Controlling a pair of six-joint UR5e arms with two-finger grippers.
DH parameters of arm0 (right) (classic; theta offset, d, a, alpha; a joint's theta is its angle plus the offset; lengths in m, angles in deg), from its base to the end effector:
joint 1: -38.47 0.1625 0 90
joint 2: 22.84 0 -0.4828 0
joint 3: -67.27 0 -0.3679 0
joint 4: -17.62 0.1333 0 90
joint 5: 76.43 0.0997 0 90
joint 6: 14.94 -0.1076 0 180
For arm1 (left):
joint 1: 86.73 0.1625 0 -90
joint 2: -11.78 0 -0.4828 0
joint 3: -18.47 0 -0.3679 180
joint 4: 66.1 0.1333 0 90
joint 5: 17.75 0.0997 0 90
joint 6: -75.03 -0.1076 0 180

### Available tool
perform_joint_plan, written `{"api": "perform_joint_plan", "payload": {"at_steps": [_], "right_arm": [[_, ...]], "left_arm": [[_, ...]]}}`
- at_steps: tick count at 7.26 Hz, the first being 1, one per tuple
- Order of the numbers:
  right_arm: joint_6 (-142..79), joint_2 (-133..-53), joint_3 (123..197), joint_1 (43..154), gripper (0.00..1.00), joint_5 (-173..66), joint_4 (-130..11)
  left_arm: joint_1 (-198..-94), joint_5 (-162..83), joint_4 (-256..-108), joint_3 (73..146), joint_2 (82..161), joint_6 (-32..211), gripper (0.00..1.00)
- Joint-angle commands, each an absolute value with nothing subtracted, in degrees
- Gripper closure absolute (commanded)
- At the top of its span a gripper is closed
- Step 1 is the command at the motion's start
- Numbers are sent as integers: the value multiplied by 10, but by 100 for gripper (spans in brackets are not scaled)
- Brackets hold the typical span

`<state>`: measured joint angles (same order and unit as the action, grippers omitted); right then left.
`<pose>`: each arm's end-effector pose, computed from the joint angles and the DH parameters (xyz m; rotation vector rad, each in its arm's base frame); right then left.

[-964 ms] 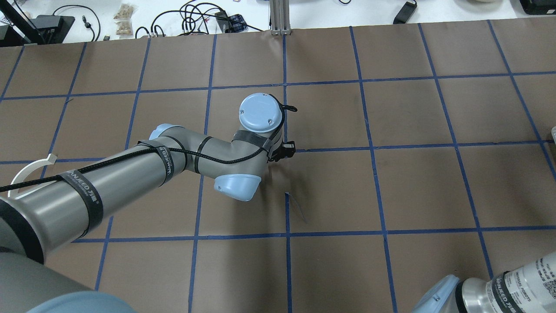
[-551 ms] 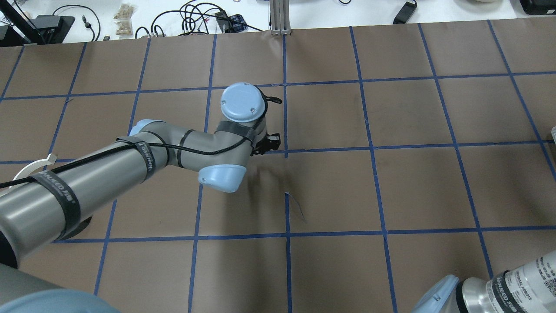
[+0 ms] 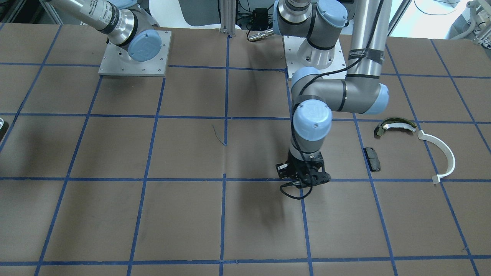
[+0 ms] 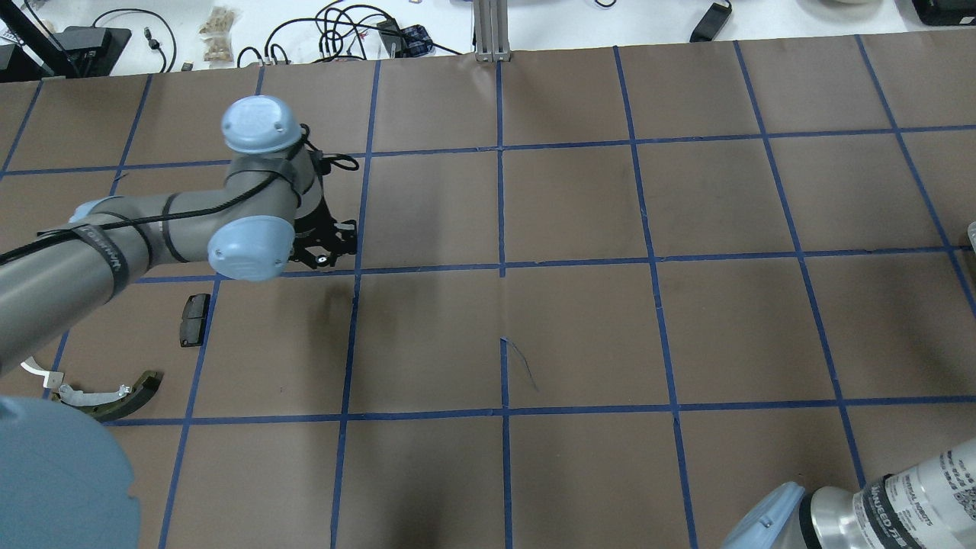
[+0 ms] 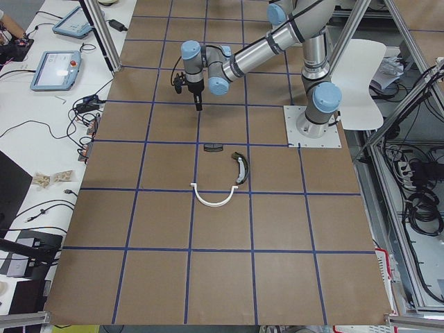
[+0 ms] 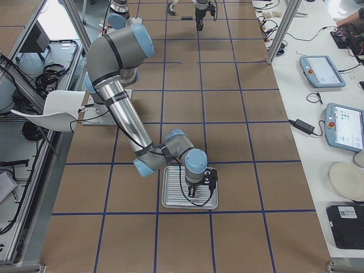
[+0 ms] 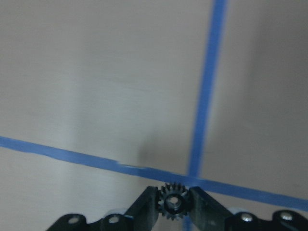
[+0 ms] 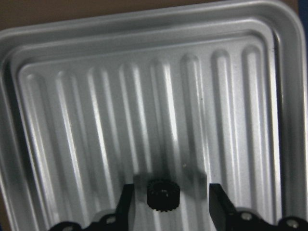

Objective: Place bearing gear from tray to pile

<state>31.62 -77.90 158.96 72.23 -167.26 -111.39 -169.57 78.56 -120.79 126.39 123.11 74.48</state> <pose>-0.4887 -0.4851 0.2354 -0.2620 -3.0889 0.0226 -0.0516 -0.5635 0.2659 -0.1692 3.0295 0.1154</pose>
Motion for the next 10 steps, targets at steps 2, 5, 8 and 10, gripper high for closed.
{"api": "perform_joint_plan", "payload": {"at_steps": [2,5,8,10], "right_arm": [[316,-779,1592,722,70,-1673,-1110],[316,-783,1588,722,100,-1679,-1079],[270,-866,1601,789,100,-1675,-1019],[136,-915,1646,902,100,-1672,-1012]], "left_arm": [[-1527,787,-1225,1283,1210,470,100],[-1434,786,-1214,1284,1216,308,100],[-1425,784,-1214,1294,1218,304,19],[-1435,782,-1223,1286,1206,314,0]]}}
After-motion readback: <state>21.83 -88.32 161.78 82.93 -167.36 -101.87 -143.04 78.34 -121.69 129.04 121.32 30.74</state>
